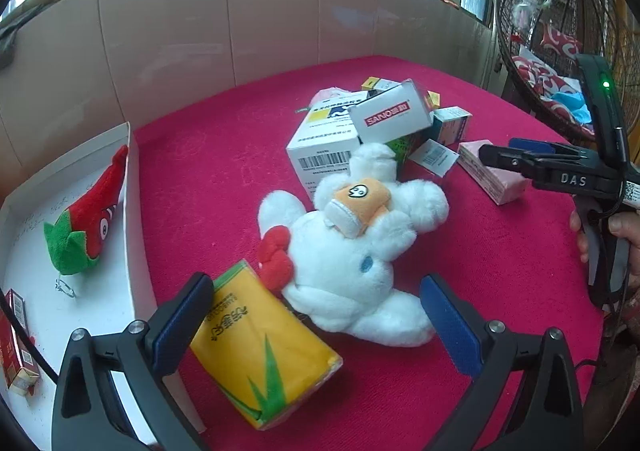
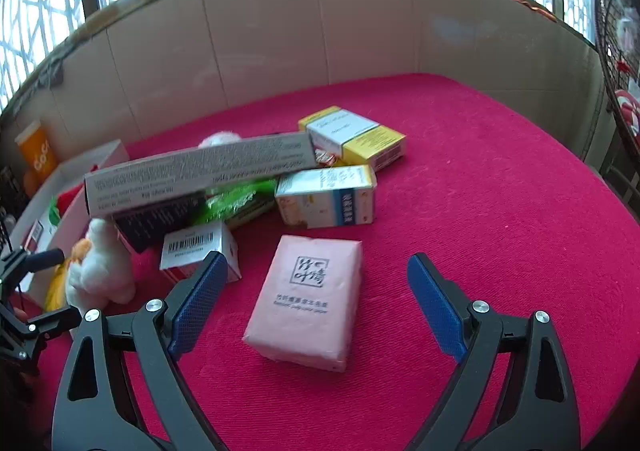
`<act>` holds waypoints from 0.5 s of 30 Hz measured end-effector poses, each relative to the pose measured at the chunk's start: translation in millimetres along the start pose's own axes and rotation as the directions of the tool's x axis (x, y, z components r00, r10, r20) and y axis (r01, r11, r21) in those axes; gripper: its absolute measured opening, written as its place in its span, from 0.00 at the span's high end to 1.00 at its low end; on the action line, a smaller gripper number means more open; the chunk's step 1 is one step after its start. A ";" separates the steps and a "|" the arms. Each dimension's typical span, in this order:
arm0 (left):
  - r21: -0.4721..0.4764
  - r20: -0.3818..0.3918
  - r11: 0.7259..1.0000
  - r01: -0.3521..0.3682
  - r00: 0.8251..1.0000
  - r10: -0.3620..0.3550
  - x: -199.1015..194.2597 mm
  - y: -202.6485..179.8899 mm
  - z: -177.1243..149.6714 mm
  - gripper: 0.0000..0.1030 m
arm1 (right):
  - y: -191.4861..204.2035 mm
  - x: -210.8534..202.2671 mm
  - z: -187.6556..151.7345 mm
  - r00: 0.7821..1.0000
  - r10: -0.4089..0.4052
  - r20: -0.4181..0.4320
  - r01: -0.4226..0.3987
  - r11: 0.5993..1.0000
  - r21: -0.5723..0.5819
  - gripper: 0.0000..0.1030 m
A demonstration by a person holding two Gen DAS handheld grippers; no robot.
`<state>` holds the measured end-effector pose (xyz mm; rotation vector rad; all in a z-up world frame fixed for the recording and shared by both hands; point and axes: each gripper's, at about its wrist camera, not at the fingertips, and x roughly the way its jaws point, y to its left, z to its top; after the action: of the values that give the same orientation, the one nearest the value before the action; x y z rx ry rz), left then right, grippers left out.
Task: Organize objects
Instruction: 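Move the right gripper to the pink tissue pack and grasp it, then grasp the white plush bunny with the left gripper while the right holds the pink pack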
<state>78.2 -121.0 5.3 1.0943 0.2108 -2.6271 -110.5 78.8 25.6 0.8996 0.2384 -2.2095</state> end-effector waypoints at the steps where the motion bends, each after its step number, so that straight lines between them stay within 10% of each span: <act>1: 0.003 0.000 1.000 0.008 1.000 -0.008 -0.3 -2.0 -0.2 0.00 | 2.0 3.1 0.2 1.000 0.001 -0.014 -0.001 1.000 -0.006 0.11; 10: -0.011 0.016 0.998 0.055 0.998 -0.054 -8.4 -4.7 -5.8 0.05 | 16.0 20.3 -2.1 0.994 0.009 -0.109 -0.016 0.997 -0.069 0.13; 15: -0.094 0.041 0.988 0.120 0.992 -0.117 -18.4 -0.7 -7.5 0.10 | 10.3 24.8 -3.3 0.989 0.036 -0.140 -0.042 0.998 -0.038 0.34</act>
<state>95.3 -114.7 13.2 1.0317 0.4029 -2.7063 -113.8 58.9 7.6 1.0291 0.3285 -2.1010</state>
